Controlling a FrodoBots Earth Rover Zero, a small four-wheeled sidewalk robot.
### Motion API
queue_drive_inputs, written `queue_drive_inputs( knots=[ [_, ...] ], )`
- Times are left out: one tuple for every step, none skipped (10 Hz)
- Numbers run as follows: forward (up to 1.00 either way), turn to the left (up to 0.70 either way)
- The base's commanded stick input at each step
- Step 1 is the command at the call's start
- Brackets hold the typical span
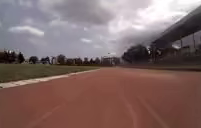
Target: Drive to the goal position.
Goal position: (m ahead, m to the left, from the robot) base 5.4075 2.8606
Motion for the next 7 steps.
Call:
queue_drive_inputs(
  knots=[
    [0.45,0.0],
    [0.45,0.0],
    [0.45,0.0],
    [0.45,0.0],
    [0.45,0.0],
    [0.45,0.0],
    [0.45,0.0]
  ],
)
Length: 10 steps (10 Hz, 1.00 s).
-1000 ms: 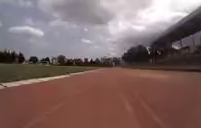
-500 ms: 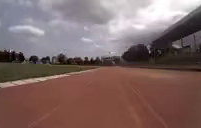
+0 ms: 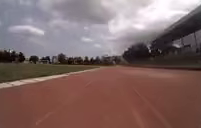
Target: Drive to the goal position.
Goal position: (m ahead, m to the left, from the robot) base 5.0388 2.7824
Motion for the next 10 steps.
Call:
queue_drive_inputs(
  knots=[
    [0.45,0.0],
    [0.45,0.0],
    [0.45,0.0],
    [0.45,0.0],
    [0.45,0.0],
    [0.45,0.0],
    [0.45,0.0],
    [0.45,0.0],
    [0.45,0.0],
    [0.45,0.0]
  ],
)
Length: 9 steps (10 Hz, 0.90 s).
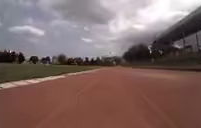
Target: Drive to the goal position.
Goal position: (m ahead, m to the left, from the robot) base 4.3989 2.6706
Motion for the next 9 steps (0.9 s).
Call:
queue_drive_inputs(
  knots=[
    [0.45,0.0],
    [0.45,0.0],
    [0.45,0.0],
    [0.45,0.0],
    [0.45,0.0],
    [0.45,0.0],
    [0.45,0.0],
    [0.45,0.0],
    [0.45,0.0]
  ],
)
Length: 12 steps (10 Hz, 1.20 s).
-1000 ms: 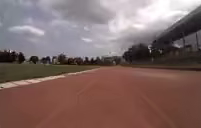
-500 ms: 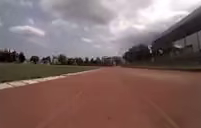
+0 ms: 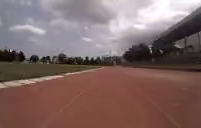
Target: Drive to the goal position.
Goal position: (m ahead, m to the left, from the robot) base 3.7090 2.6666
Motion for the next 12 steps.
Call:
queue_drive_inputs(
  knots=[
    [0.45,0.0],
    [0.45,0.0],
    [0.45,0.0],
    [0.45,0.0],
    [0.45,-0.01],
    [0.45,-0.16],
    [0.45,-0.27],
    [0.45,-0.27],
    [0.45,-0.27],
    [0.45,-0.27],
    [0.45,-0.27],
    [0.45,-0.27]
  ],
)
